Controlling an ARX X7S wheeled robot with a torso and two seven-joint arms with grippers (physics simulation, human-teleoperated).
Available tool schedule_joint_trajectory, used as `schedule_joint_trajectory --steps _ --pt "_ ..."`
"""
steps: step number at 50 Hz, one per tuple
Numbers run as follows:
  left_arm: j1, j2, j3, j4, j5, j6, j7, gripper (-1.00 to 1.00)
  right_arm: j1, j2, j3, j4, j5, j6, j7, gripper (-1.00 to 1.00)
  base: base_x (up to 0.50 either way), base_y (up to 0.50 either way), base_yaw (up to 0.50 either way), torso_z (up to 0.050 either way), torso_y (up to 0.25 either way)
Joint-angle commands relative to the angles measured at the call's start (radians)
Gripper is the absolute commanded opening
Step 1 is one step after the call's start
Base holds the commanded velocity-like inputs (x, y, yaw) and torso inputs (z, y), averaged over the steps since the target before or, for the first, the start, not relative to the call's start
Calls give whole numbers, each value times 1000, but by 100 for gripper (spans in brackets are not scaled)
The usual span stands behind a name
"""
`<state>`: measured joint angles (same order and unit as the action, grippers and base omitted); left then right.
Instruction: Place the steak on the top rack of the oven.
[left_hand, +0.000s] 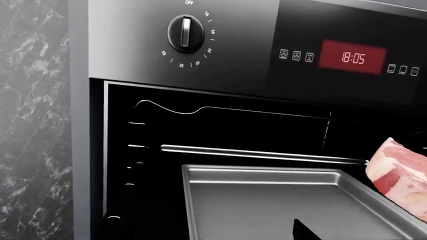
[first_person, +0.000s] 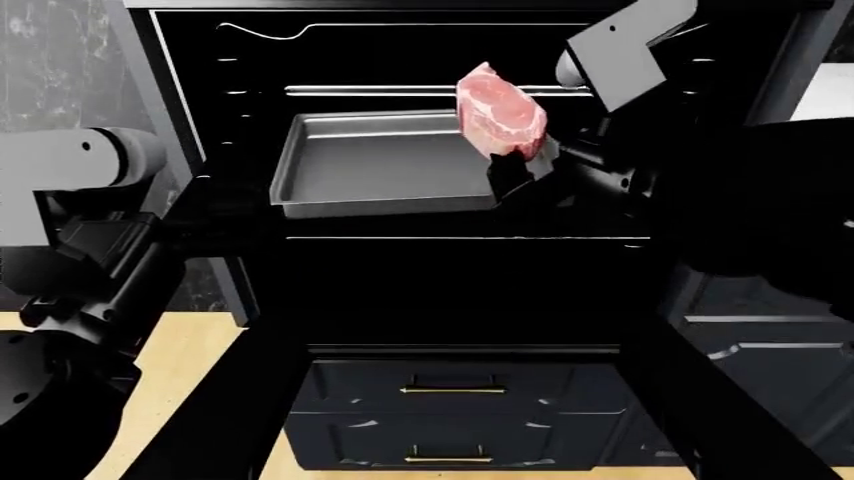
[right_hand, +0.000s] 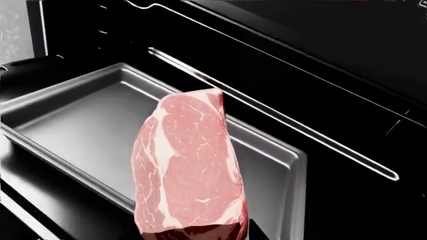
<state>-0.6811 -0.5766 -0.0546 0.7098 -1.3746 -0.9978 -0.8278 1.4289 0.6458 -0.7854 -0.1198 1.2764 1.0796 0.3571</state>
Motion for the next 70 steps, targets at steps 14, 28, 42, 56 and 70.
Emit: schedule_joint_trajectory --steps 14,28,42,56,70 --pt "13 10 37 -23 64 16 33 100 32 -102 -98 297 -233 -123 -175 -100 0 0 0 0 1" --pt "9 8 50 -27 71 18 36 100 73 -180 -136 458 -309 -188 -249 -100 0 0 0 0 0" --pt "17 8 54 -25 75 27 39 100 129 -277 -181 648 -376 -223 -316 -100 0 0 0 1 1" --pt "28 5 59 -44 102 43 61 100 140 -357 -218 820 -423 -284 -403 -100 0 0 0 0 0" --pt "29 1 58 -47 99 49 58 100 132 -354 -238 813 -420 -255 -425 -100 0 0 0 0 1"
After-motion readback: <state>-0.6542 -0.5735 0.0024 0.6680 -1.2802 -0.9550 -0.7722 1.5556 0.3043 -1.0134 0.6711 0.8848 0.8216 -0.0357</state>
